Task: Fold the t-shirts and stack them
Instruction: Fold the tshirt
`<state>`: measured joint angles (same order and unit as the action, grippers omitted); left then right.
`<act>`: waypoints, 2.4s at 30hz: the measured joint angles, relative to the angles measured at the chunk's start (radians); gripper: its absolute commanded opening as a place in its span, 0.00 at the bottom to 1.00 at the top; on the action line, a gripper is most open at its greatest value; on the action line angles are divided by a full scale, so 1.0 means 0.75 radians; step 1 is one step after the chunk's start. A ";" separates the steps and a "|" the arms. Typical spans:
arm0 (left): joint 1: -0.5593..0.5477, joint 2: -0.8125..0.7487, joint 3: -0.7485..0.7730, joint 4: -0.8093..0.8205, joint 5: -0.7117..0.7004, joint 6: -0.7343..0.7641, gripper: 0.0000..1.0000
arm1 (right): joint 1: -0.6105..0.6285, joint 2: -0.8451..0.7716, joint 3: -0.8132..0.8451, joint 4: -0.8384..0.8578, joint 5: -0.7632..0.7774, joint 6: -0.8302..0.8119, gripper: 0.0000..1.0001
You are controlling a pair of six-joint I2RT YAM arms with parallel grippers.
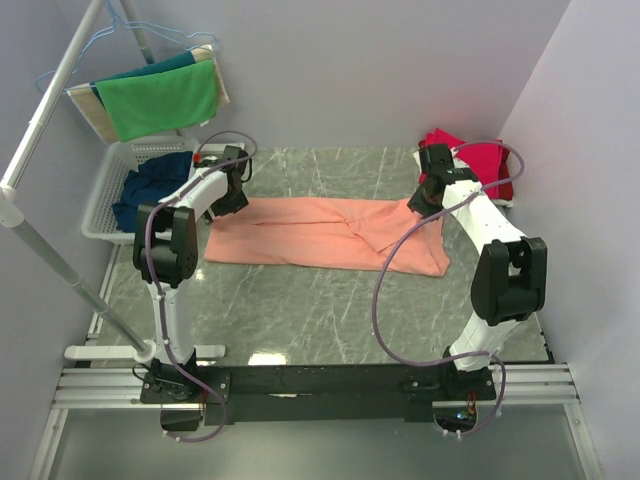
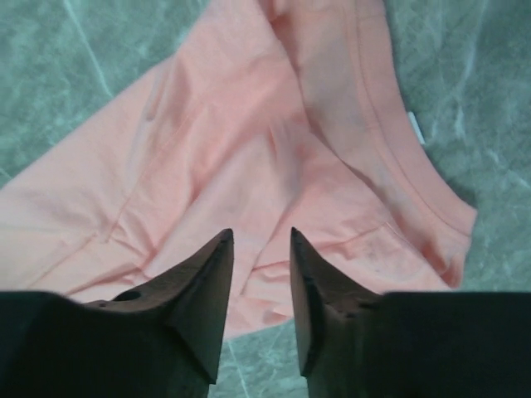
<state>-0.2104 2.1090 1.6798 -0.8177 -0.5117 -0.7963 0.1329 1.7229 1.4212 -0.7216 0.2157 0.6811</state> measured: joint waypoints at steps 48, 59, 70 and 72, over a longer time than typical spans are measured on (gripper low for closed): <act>-0.013 -0.306 -0.365 0.217 0.213 0.110 0.88 | 0.062 0.169 -0.209 0.224 -0.371 -0.002 0.46; -0.013 -0.306 -0.364 0.212 0.212 0.122 0.88 | 0.062 0.256 -0.141 0.234 -0.384 0.009 0.20; -0.013 -0.306 -0.362 0.205 0.209 0.137 0.88 | 0.070 0.310 -0.007 0.262 -0.400 0.012 0.09; -0.013 -0.306 -0.362 0.205 0.208 0.139 0.88 | 0.073 0.310 0.002 0.275 -0.417 0.011 0.20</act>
<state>-0.2203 1.8797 1.4082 -0.6636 -0.3557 -0.6922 0.1875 1.9553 1.4223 -0.5156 -0.0967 0.6895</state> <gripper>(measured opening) 0.877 0.077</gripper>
